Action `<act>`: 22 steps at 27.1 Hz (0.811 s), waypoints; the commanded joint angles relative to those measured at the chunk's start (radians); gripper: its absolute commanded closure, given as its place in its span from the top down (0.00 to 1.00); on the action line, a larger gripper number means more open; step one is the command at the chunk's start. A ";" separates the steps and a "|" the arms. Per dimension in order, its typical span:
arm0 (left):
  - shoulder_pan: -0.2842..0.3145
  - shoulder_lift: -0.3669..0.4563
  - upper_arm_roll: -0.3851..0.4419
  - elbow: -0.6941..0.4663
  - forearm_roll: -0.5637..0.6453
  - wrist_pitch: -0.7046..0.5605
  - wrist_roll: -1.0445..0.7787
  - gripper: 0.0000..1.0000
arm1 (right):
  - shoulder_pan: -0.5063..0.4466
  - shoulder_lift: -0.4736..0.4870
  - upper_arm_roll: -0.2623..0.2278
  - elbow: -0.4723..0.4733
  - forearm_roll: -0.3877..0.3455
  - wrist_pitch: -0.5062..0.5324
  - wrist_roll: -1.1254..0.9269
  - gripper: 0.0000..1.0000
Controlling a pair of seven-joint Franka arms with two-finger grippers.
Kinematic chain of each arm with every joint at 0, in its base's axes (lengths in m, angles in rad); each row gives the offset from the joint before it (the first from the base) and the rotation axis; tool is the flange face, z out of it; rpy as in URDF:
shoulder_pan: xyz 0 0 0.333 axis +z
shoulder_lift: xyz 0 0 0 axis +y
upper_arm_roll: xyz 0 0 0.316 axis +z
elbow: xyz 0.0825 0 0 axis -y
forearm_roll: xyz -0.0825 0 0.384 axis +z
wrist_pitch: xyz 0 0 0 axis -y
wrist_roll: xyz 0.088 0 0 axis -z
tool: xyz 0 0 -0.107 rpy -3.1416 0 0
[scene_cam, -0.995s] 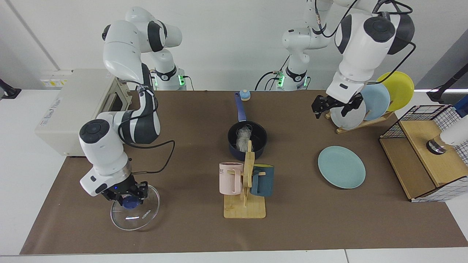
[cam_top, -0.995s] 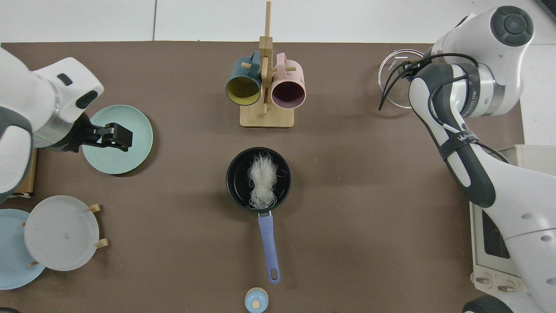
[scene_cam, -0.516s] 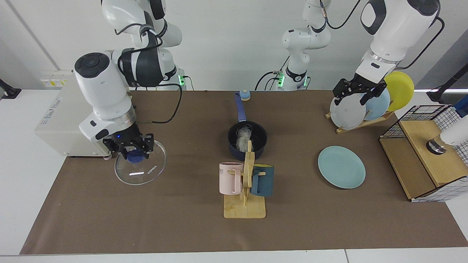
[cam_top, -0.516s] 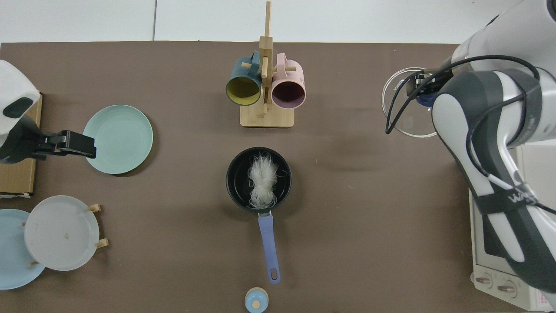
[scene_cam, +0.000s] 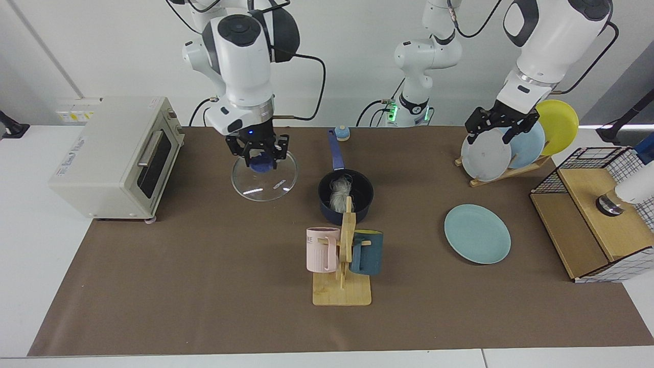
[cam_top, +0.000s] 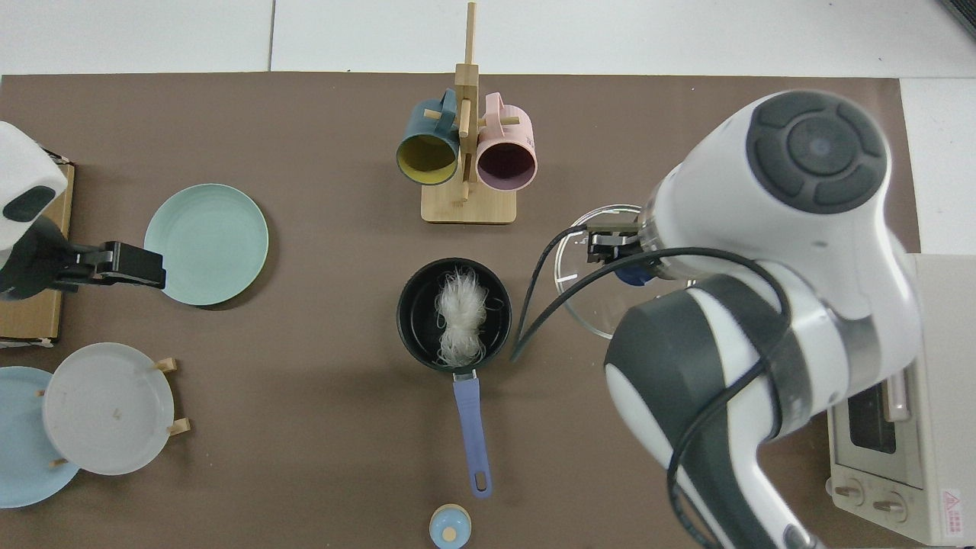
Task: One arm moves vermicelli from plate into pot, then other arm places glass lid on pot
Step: 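Carry the glass lid over the saucepan with the right gripper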
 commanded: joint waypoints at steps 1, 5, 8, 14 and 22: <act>0.004 -0.023 0.002 -0.023 0.012 0.010 0.012 1.00 | 0.072 -0.064 -0.004 -0.096 0.012 0.072 0.112 0.00; 0.001 -0.023 0.001 -0.023 0.012 0.010 0.012 1.00 | 0.120 -0.046 -0.004 -0.103 0.012 0.130 0.147 0.00; 0.002 -0.023 0.001 -0.023 0.012 0.010 0.012 1.00 | 0.134 -0.021 -0.004 -0.106 0.012 0.158 0.184 0.00; 0.004 -0.025 0.002 -0.023 0.012 0.010 0.012 1.00 | 0.187 0.065 -0.004 -0.099 0.012 0.291 0.259 0.00; 0.004 -0.025 0.001 -0.023 0.012 0.010 0.012 1.00 | 0.270 0.174 -0.006 -0.073 -0.008 0.402 0.336 0.00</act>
